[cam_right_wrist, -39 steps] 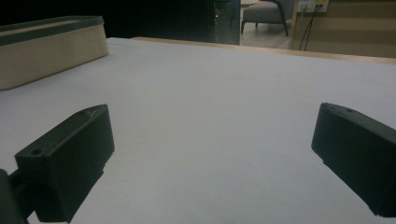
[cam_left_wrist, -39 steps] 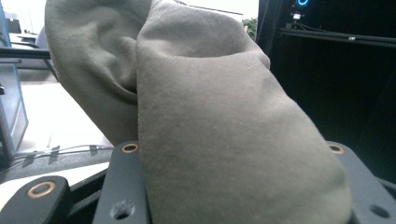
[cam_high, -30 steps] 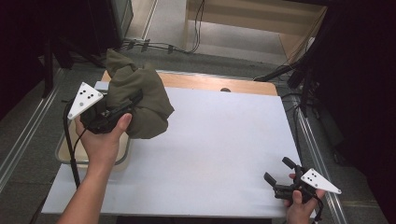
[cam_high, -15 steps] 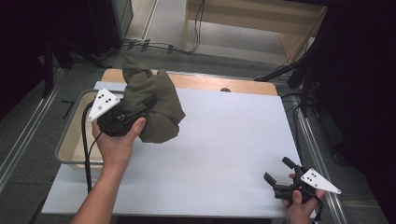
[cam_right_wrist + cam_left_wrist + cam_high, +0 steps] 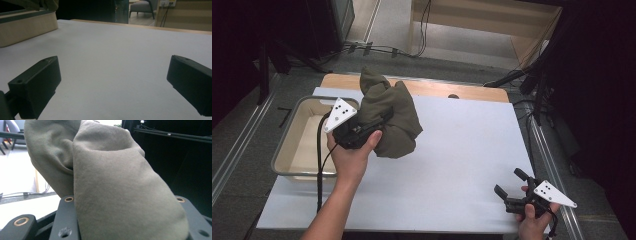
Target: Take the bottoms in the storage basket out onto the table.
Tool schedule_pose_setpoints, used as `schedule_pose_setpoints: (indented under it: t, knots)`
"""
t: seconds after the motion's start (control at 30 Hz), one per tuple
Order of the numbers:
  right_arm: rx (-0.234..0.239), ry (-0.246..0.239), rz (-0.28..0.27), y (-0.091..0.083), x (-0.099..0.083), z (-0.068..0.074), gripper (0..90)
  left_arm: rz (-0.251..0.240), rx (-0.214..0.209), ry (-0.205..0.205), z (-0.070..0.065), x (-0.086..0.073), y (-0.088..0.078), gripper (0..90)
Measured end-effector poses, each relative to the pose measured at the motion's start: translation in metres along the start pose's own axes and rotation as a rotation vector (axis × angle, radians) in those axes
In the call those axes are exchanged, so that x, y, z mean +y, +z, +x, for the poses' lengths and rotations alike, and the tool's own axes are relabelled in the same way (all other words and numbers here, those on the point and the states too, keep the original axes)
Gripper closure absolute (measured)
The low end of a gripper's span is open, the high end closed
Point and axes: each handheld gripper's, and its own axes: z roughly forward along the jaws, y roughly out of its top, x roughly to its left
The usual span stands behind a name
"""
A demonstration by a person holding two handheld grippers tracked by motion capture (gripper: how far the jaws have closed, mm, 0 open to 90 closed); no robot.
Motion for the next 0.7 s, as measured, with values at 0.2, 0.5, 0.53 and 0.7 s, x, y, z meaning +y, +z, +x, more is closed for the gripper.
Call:
schedule_pose_setpoints:
  t: [0.2, 0.5, 0.53, 0.7]
  knots:
    - [0.001, 0.0, 0.002, 0.0, 0.0, 0.0, 0.0, 0.013, -0.019, -0.006, -0.006, -0.005, 0.007, 49.0]
    - [-0.001, -0.004, 0.004, 0.0, 0.0, 0.0, 0.0, 0.039, -0.06, -0.015, -0.018, -0.014, 0.02, 48.8]
    - [-0.001, -0.004, 0.004, 0.0, 0.0, 0.0, 0.0, 0.041, -0.063, -0.017, -0.019, -0.015, 0.022, 48.8]
    - [-0.002, -0.001, 0.007, 0.0, 0.0, 0.001, 0.0, 0.055, -0.079, -0.024, -0.024, -0.023, 0.029, 48.6]
